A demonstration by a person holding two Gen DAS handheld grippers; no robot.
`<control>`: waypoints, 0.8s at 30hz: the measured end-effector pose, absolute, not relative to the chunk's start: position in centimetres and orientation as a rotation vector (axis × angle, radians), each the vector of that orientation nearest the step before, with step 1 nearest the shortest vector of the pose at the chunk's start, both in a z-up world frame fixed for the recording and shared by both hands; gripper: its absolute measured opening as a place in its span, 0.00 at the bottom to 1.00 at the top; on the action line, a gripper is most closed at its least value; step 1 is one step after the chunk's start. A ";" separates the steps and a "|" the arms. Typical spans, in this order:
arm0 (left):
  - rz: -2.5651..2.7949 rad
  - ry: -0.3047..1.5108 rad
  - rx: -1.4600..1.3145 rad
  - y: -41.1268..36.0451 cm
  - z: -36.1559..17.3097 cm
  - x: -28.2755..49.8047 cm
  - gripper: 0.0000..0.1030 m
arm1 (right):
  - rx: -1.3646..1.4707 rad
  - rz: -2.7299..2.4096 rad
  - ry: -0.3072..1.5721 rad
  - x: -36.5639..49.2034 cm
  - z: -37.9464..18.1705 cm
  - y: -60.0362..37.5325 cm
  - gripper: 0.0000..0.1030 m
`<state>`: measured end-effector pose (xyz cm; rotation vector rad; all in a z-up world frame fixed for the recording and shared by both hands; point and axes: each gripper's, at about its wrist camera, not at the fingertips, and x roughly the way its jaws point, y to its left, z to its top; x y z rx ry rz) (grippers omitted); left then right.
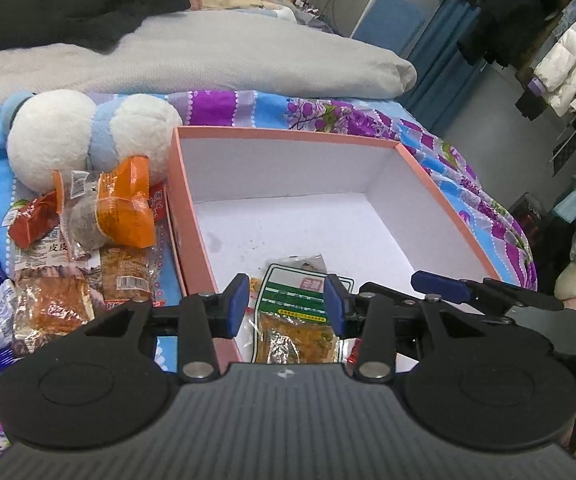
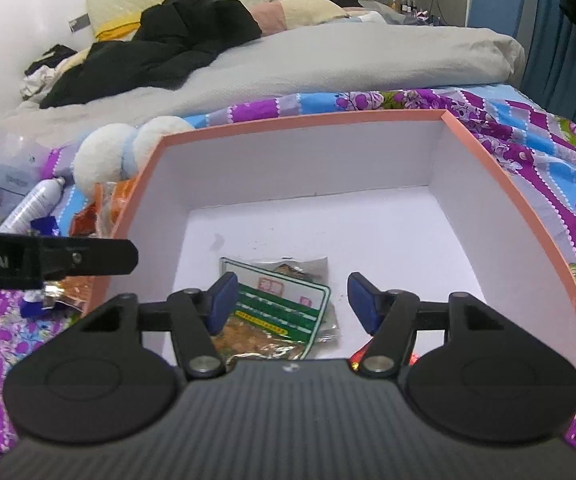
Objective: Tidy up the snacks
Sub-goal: 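Lower both packs into the pink box and open both grippers, then withdraw both grippers from the box back toward the snack pile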
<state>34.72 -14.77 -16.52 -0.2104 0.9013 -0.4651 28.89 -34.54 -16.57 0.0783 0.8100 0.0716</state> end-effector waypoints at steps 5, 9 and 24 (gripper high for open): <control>-0.453 0.870 -0.205 -14.2 -14.8 32.5 0.45 | 0.089 0.085 0.782 27.3 -15.2 -34.1 0.61; -0.450 0.842 -0.227 -13.4 -13.3 30.2 0.45 | 0.094 0.095 0.757 25.4 -13.9 -33.9 0.61; -0.413 0.783 -0.214 -10.4 -9.7 20.1 0.45 | 0.135 0.115 0.686 17.5 -11.0 -32.7 0.61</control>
